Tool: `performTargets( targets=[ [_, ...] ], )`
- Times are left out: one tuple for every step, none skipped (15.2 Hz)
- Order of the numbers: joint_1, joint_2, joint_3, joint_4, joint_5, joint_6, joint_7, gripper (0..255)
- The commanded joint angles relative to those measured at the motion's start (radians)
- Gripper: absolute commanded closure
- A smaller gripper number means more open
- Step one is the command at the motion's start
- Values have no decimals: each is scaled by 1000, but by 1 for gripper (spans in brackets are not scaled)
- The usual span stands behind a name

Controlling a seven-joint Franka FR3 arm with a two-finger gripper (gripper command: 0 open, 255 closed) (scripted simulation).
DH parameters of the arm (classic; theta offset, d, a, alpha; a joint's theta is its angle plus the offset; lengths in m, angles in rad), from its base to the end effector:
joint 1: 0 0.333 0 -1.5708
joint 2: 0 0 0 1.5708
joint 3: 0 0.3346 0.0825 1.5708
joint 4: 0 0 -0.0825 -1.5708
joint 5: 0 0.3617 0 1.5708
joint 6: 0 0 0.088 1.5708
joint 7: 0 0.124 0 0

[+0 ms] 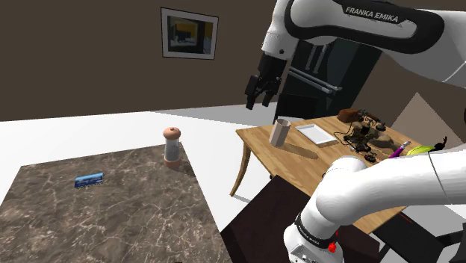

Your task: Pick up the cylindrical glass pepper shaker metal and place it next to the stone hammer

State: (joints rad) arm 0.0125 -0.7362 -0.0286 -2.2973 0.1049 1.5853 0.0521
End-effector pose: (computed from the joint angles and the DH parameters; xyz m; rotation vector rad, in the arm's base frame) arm 0.2884 0.0052 0.6013 -3.0154 0.0924 -0.0321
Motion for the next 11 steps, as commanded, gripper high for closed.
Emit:
performTargets(
  targets=[
    [0,0,0,0,0,0,0,0],
    [4,31,6,4,6,26,4,0],
    [7,63,11,9,12,52,8,0],
    [11,96,17,16,18,77,11,0],
    [14,130,22,24,23,101,15,0],
    [18,164,28,33,29,125,18,0],
    [21,198,33,44,34,147,21,0],
    [24,233,38,56,39,169,24,0],
    [28,268,43,69,43,190,28,0],
    [31,304,48,83,47,210,31,0],
    [34,340,52,99,51,229,34,0]
  ],
)
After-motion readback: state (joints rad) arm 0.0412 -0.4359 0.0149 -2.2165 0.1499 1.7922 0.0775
